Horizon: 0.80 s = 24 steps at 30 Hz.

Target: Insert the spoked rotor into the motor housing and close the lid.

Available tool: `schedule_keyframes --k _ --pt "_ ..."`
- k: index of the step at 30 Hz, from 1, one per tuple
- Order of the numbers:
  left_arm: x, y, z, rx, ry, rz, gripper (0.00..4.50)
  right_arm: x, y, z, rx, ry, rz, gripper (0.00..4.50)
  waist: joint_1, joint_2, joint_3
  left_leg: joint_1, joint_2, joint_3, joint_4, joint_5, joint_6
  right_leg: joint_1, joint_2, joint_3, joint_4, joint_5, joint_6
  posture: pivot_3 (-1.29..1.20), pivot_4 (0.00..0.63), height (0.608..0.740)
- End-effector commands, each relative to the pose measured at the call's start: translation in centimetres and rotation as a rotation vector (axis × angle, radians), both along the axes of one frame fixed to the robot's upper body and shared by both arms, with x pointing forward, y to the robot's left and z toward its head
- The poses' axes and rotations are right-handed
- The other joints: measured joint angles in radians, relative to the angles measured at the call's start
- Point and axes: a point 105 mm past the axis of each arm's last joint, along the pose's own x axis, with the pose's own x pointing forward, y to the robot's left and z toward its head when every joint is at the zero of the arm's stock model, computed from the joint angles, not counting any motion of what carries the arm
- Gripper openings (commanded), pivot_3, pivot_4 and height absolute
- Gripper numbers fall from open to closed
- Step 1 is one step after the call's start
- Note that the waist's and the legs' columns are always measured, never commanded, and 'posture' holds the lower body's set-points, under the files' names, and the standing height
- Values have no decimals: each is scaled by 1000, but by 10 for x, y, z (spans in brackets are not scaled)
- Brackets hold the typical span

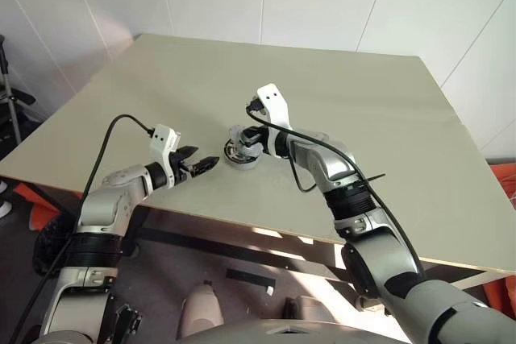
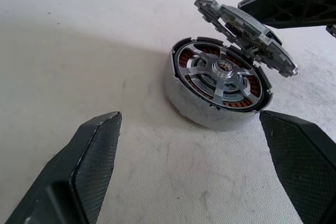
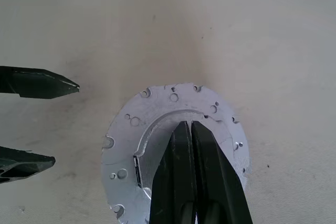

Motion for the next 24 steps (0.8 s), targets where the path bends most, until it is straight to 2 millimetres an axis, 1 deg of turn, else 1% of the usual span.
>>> schedule_keyframes --k 1,3,8,15,18,21,24 --pt "5 6 18 4 -66 15 4475 -1 0 2 6 -19 1 17 0 0 0 0 0 0 0 0 0 0 0 0 0 0 0 0 0 740" --pt "7 9 19 2 -68 24 4475 -2 -1 -1 4 -10 -2 17 0 0 0 0 0 0 0 0 0 0 0 0 0 0 0 0 0 740" --pt "9 15 20 9 -72 42 4475 -3 -5 -26 -16 54 -29 17 -1 0 0 1 0 0 0 0 0 1 0 0 0 0 0 0 0 740" --pt "9 18 20 13 -72 50 4475 0 -10 -34 -18 74 -50 17 -1 0 0 2 0 0 0 0 0 2 0 0 0 0 0 0 0 740" --pt "10 21 21 16 -73 55 4475 0 -9 -35 11 92 -55 17 -1 0 0 4 0 0 0 0 0 4 0 0 1 0 0 0 0 740" --pt "10 22 21 18 -72 59 4475 -2 -7 -30 60 100 -39 17 -1 0 0 6 0 0 0 -1 1 6 0 0 1 0 0 0 0 740" --pt "11 23 22 18 -71 62 4475 -3 -6 -20 100 84 -14 17 -1 0 0 6 0 0 0 -1 1 6 0 0 0 0 0 0 0 740"
